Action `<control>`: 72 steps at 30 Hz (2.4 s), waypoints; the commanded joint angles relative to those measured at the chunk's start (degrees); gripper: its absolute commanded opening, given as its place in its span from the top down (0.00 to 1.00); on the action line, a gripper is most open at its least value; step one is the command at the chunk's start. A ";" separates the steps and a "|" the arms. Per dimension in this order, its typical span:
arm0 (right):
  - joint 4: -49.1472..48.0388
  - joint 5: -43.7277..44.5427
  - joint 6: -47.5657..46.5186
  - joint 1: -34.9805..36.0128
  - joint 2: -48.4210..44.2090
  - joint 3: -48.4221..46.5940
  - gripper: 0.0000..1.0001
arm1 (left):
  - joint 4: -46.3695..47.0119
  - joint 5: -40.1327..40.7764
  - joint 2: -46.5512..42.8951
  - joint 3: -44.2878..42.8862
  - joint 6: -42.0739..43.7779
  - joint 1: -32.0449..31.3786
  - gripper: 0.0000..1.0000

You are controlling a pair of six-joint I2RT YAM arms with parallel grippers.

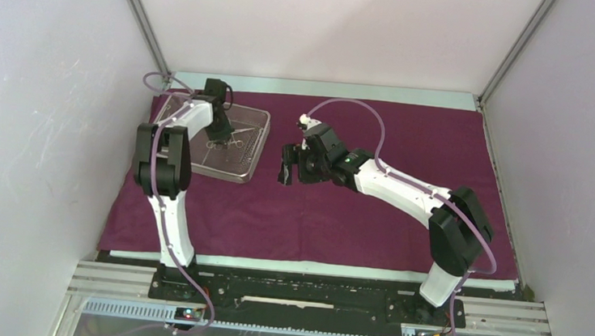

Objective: Open and lay out the surgical kit
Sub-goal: Pick up the medical item from the container, then place the medical item in the surgical kit.

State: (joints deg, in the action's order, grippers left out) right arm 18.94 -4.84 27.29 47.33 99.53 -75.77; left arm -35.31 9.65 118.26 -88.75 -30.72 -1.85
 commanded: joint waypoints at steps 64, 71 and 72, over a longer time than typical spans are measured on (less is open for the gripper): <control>1.49 4.28 2.35 -11.80 -21.77 6.14 0.32 | -16.16 1.71 -8.40 -24.64 -12.31 -30.72 1.00; 0.16 1.21 3.62 -20.64 -25.17 13.09 0.34 | -15.14 2.19 0.00 -27.75 -15.73 -36.55 1.00; -0.33 0.63 3.85 -21.59 -25.69 14.57 0.34 | -14.80 2.25 1.37 -28.18 -16.30 -37.51 1.00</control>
State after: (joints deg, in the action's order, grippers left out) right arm 20.64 -3.29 29.85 29.26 77.25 -64.10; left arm -51.70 11.38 115.00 -112.99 -43.27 -36.34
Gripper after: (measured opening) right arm 0.664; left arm 0.005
